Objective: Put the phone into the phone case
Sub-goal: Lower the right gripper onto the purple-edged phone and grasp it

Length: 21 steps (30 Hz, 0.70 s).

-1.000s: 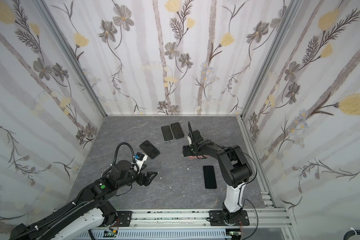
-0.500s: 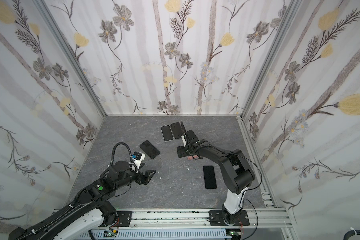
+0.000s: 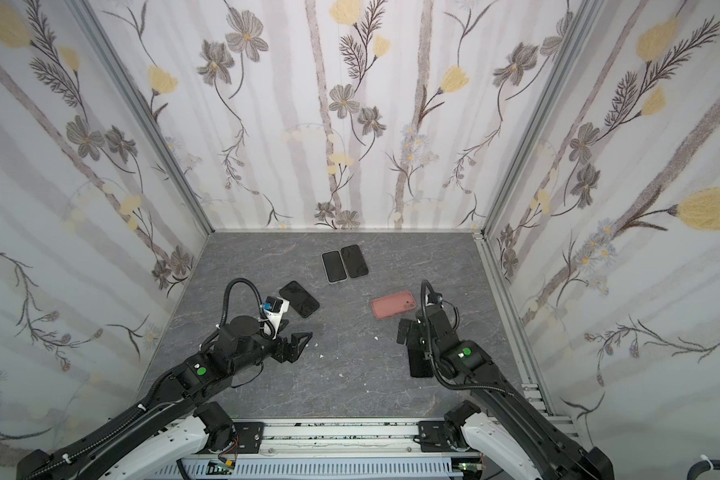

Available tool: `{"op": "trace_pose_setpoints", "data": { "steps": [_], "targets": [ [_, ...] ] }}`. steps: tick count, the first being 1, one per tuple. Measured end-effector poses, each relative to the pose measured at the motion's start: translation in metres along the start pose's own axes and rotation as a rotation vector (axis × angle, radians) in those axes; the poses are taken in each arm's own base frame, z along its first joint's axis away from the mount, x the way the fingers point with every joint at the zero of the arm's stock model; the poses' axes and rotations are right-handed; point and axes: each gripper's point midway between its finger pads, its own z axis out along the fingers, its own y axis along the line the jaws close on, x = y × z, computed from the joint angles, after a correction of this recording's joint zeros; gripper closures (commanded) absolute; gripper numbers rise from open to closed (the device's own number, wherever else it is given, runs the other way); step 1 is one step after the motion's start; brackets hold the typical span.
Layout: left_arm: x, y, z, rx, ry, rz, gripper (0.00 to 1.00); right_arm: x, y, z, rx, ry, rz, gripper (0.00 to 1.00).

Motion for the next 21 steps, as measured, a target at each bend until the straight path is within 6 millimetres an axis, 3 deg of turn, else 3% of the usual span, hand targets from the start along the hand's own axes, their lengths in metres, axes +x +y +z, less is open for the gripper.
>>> {"op": "trace_pose_setpoints", "data": {
  "steps": [3,9,14,21],
  "targets": [
    [-0.001,-0.007,0.009,0.03,0.035,-0.026,0.12,0.014,-0.012,-0.001,0.031,0.032,0.052,0.0],
    [-0.005,-0.016,0.028,0.055,0.089,-0.052,0.14,0.051,-0.032,0.015,0.134,0.169,0.065,0.0],
    [-0.003,-0.016,0.037,0.049,0.122,-0.054,0.14,0.07,-0.034,0.026,0.169,0.263,0.041,0.0],
    [0.013,-0.008,0.032,0.025,0.145,-0.054,0.13,0.088,-0.037,0.037,0.219,0.339,-0.006,0.0]
  ]
}}
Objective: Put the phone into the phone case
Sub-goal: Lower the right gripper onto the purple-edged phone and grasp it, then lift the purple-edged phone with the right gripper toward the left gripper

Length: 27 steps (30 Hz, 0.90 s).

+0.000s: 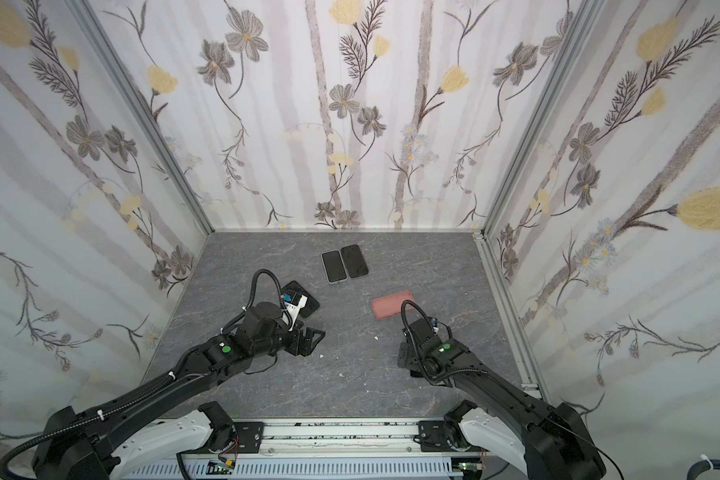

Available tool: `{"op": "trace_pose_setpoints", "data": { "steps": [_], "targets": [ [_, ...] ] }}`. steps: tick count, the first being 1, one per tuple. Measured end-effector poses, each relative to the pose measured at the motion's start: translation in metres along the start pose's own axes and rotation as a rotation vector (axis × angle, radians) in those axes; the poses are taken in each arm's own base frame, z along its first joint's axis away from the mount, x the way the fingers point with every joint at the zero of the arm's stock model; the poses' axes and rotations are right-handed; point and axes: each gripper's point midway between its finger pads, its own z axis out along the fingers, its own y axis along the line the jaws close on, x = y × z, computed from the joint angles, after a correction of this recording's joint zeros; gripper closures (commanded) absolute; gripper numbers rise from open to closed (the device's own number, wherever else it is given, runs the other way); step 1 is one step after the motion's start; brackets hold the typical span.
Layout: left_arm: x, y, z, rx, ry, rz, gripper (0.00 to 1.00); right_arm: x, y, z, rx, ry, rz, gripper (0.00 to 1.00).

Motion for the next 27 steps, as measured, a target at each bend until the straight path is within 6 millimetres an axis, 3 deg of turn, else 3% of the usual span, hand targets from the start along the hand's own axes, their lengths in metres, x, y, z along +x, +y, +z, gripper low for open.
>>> {"op": "trace_pose_setpoints", "data": {
  "steps": [10,15,20,27],
  "targets": [
    [-0.002,0.005,-0.012,-0.022,-0.055,0.005,0.13,0.01,0.0,0.026,0.059,0.077,-0.042,0.01],
    [-0.002,0.006,-0.012,-0.028,-0.056,0.007,0.13,0.003,0.007,0.034,0.058,0.061,-0.063,0.16],
    [-0.002,0.008,-0.013,-0.036,-0.06,0.007,0.13,-0.003,0.012,0.036,0.04,0.038,-0.085,0.43],
    [-0.007,0.006,-0.017,-0.031,-0.089,0.007,0.13,-0.004,0.026,0.034,0.014,0.031,-0.133,0.44]
  ]
}}
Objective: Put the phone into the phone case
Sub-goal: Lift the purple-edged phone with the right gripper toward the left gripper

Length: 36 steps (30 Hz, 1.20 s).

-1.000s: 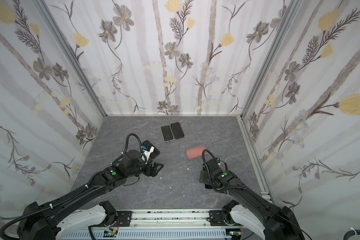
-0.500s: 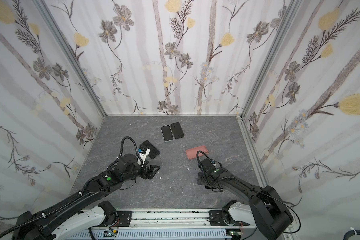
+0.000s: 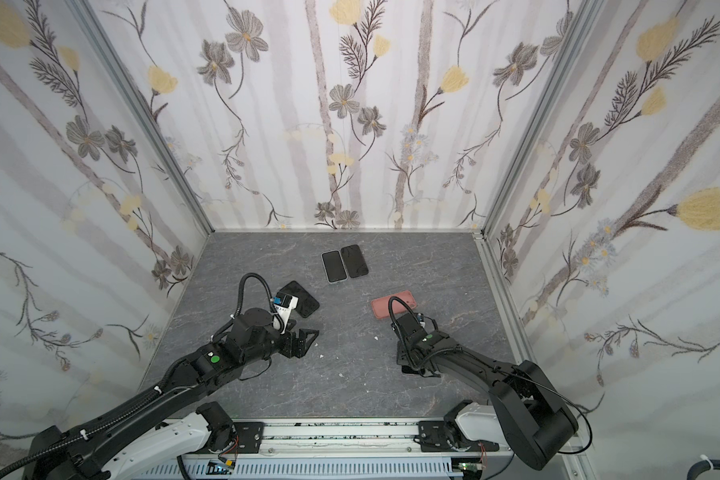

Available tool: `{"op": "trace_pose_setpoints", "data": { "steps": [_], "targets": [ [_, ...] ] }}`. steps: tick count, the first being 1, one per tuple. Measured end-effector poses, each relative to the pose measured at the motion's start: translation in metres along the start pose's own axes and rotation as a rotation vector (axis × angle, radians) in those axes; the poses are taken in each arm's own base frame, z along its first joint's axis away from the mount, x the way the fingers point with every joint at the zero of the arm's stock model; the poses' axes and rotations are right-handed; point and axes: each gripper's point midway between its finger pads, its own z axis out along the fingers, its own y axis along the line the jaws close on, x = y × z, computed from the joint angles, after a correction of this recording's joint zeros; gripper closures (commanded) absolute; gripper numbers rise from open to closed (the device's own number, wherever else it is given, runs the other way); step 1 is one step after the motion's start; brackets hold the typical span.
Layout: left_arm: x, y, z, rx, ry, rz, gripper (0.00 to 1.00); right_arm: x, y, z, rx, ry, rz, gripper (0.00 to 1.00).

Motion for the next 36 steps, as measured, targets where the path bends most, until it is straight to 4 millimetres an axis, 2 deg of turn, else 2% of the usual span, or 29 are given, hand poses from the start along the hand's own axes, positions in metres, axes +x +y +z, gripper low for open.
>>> {"op": "trace_pose_setpoints", "data": {
  "steps": [5,10,16,23,28,32,36],
  "targets": [
    [0.0,0.0,0.004,0.001,-0.002,-0.041,0.13,0.013,0.04,-0.01,-0.095,0.018,-0.145,0.45],
    [0.015,0.002,0.018,0.001,0.062,-0.134,0.14,0.033,0.084,-0.023,-0.22,0.051,-0.277,0.48],
    [0.028,-0.001,0.035,0.039,0.125,-0.265,0.14,0.04,0.131,-0.036,-0.359,0.004,-0.396,0.5],
    [0.031,-0.007,0.05,0.121,0.174,-0.425,0.19,0.037,0.19,-0.067,-0.506,-0.121,-0.56,0.5],
    [0.032,-0.009,0.05,0.167,0.188,-0.499,0.35,0.032,0.213,-0.086,-0.561,-0.201,-0.625,0.5],
    [0.028,-0.015,0.039,0.225,0.172,-0.532,0.63,0.025,0.23,-0.101,-0.611,-0.263,-0.648,0.5],
    [0.022,-0.016,0.028,0.249,0.139,-0.545,0.92,0.023,0.234,-0.106,-0.625,-0.284,-0.663,0.5]
  ]
}}
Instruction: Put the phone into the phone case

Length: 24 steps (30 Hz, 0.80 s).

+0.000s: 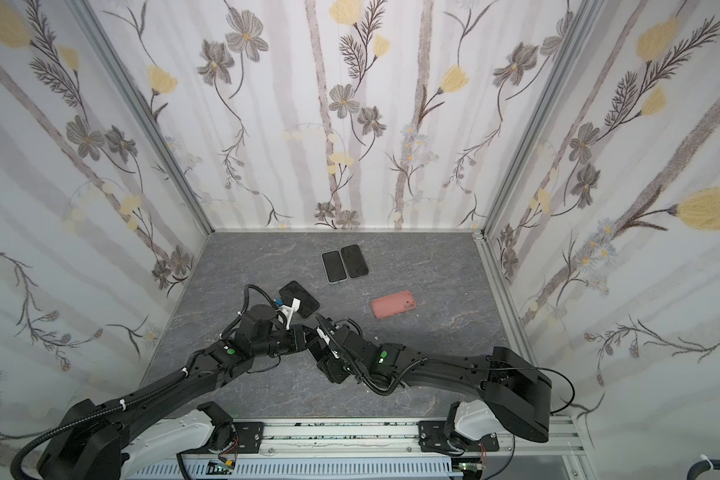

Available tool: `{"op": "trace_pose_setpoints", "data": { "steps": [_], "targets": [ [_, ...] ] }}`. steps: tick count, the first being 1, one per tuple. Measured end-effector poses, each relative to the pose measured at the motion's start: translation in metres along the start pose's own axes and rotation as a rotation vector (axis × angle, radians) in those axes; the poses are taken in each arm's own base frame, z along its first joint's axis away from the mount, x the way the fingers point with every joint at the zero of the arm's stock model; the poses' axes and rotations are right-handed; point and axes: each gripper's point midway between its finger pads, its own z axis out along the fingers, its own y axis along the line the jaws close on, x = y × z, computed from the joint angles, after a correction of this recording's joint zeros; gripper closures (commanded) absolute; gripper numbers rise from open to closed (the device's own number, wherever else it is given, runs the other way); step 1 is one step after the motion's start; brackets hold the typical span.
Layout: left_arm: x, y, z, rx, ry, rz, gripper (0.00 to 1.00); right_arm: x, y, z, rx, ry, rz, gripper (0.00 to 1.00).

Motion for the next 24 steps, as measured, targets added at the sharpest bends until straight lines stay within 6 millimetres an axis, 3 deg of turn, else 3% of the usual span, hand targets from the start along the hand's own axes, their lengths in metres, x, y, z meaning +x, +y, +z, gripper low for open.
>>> {"op": "trace_pose_setpoints", "data": {
  "steps": [2,5,9,13,16,21,24],
  "targets": [
    [-0.002,-0.004,-0.004,0.016,-0.01,0.027,1.0,-0.002,0.004,0.0,-0.019,-0.006,0.0,0.49],
    [-0.004,-0.006,-0.01,0.02,-0.023,0.034,1.0,-0.007,0.006,-0.002,-0.026,-0.019,-0.003,0.43],
    [-0.009,-0.015,-0.021,0.032,-0.061,0.035,1.0,-0.017,0.01,-0.01,-0.038,-0.056,-0.009,0.0],
    [-0.031,-0.044,-0.051,0.089,-0.188,0.051,1.0,-0.046,0.015,-0.027,-0.052,-0.165,0.029,0.0],
    [-0.052,-0.071,-0.085,0.139,-0.33,0.078,1.0,-0.077,0.021,-0.051,-0.093,-0.294,0.08,0.0],
    [-0.075,-0.1,-0.139,0.206,-0.543,0.107,1.0,-0.108,0.018,-0.086,-0.166,-0.481,0.183,0.0],
    [-0.08,-0.108,-0.163,0.241,-0.633,0.114,1.0,-0.117,0.013,-0.101,-0.226,-0.561,0.232,0.13]
  ]
}}
